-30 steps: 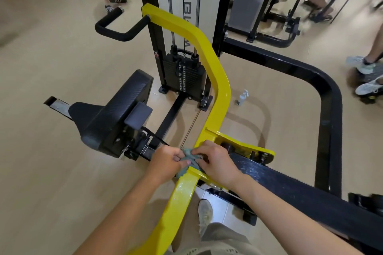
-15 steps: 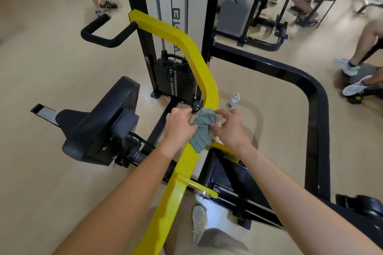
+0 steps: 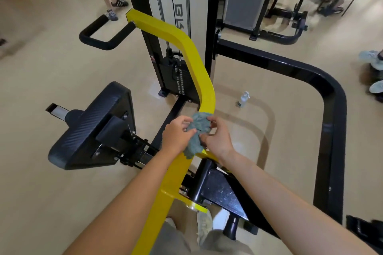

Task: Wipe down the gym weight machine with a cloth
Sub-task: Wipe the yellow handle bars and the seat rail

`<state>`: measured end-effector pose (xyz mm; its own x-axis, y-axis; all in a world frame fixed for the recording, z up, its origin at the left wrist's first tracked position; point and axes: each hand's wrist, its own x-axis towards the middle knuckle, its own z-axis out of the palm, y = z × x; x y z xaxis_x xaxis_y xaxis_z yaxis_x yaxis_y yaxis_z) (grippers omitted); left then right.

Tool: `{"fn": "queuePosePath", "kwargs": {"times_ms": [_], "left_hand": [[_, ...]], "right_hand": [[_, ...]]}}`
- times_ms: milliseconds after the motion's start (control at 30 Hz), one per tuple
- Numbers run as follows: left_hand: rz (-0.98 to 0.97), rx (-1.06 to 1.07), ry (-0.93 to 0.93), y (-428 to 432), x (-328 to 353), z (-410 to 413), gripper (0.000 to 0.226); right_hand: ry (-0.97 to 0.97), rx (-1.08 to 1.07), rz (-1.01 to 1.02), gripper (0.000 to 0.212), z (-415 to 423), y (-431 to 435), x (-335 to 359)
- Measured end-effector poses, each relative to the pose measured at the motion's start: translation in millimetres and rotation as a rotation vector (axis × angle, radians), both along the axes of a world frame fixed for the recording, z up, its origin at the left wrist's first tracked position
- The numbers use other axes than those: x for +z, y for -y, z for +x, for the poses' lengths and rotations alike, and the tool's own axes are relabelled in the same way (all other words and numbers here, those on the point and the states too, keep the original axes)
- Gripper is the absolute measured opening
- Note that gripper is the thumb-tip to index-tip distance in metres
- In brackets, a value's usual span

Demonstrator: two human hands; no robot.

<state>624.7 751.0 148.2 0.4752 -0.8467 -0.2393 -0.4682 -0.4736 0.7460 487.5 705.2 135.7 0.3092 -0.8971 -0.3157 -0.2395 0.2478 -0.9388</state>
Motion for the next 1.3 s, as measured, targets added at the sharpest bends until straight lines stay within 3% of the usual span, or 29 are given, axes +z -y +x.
{"fn": "queuePosePath", "kwargs": {"times_ms": [100,433,800,1200,1300], "left_hand": [[-0.023,0.033,-0.019,13.7,-1.9,-0.9,0.028],[-0.107,0.148,-0.286,92.5,-10.1,0.1,0.023],[-0.114,0.524,-0.373,188.9,-6.0,37.1,0.021],[-0.141,0.609,-0.383,289.4,0.7,119.9,0.023],[-0.177,0.646,-0.410,311.8,-2.5,138.7,0.024]], "right_hand": [[0.066,-0.012,-0.051,0.066,-4.6,6.5,-7.3],[0.015,0.118,-0.071,0.062,1.9,91.0,2.2],[-0.212,0.275,-0.197,0.046,55.3,197.2,22.6],[-0.322,0.384,-0.342,0.043,145.1,296.6,29.4],[-0.348,0.373,-0.376,0.054,168.2,324.8,26.5]]}}
